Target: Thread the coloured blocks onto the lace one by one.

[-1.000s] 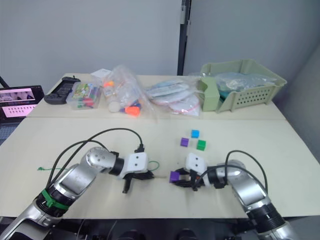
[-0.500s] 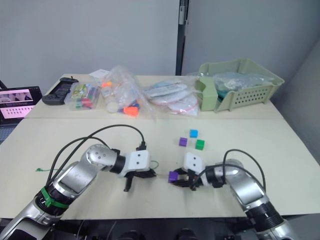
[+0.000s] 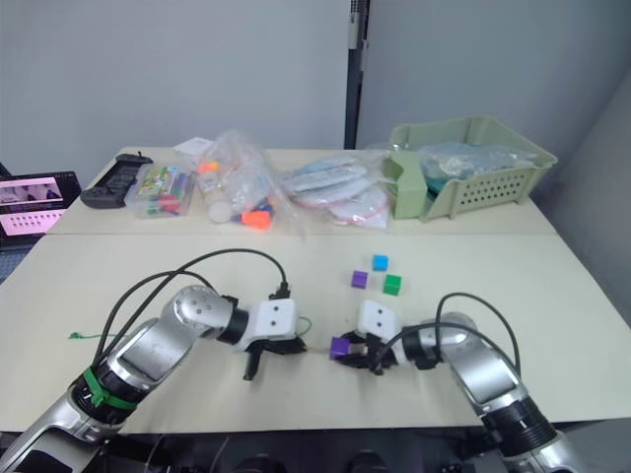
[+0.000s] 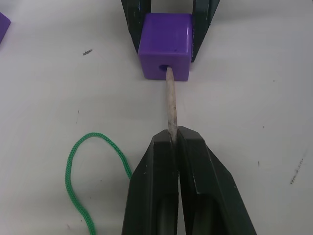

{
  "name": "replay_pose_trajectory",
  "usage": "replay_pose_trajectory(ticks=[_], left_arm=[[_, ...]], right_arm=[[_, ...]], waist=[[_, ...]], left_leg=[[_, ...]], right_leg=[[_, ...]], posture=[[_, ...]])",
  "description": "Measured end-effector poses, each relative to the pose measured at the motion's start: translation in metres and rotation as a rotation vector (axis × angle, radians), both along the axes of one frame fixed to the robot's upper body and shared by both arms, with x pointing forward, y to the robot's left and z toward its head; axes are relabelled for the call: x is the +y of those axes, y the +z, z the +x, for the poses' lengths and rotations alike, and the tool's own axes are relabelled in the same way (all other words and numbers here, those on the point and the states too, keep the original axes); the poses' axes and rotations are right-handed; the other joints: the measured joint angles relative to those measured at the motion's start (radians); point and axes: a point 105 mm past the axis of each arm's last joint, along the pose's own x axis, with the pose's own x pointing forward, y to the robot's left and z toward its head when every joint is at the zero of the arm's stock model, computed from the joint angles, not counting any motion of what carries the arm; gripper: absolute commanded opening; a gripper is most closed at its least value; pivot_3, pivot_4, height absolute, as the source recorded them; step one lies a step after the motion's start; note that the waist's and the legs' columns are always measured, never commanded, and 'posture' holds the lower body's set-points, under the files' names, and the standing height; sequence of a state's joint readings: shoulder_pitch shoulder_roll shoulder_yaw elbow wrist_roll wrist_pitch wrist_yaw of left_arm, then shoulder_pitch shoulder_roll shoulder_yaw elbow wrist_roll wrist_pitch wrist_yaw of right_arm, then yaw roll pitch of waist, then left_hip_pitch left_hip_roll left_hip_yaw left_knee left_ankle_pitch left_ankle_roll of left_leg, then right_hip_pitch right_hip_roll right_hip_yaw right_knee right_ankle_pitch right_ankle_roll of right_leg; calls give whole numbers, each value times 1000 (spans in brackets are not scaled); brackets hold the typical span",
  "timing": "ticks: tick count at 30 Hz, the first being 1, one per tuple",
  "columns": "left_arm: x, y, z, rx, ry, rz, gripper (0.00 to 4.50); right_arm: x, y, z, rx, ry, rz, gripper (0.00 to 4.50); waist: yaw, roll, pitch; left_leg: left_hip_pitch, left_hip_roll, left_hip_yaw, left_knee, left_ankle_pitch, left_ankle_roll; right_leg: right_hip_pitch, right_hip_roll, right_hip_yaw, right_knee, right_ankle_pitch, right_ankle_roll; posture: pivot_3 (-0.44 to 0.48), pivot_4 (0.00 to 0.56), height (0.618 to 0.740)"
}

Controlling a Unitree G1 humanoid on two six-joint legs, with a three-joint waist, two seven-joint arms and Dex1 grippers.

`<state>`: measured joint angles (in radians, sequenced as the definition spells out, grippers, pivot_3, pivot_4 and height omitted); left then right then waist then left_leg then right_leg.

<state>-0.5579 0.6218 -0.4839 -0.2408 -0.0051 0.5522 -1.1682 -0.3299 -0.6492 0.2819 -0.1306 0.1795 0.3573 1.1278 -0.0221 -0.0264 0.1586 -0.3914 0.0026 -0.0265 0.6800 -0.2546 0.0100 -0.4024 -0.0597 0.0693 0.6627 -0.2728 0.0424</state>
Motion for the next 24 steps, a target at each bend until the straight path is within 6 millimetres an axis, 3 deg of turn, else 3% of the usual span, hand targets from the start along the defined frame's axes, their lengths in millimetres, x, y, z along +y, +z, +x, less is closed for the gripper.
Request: replay_pose_trajectory(ticks=[9,24], left_arm=[[0,-4,3,10,23,5,0],[-35,-5,-1,31,-38,-27,0]], right_arm=[[2,1,-3,-1,-8,1,1153],[9,-1,-7,13,11,-2,1153]], waist=[[0,0,0],[10,0,0]], left_leg=[[0,0,0,0,0,0],[0,-2,0,1,0,0]], right_leg=[[0,0,0,0,0,0],[1,-1,0,-1,0,0]], posture=[[0,150,740],[0,150,740]])
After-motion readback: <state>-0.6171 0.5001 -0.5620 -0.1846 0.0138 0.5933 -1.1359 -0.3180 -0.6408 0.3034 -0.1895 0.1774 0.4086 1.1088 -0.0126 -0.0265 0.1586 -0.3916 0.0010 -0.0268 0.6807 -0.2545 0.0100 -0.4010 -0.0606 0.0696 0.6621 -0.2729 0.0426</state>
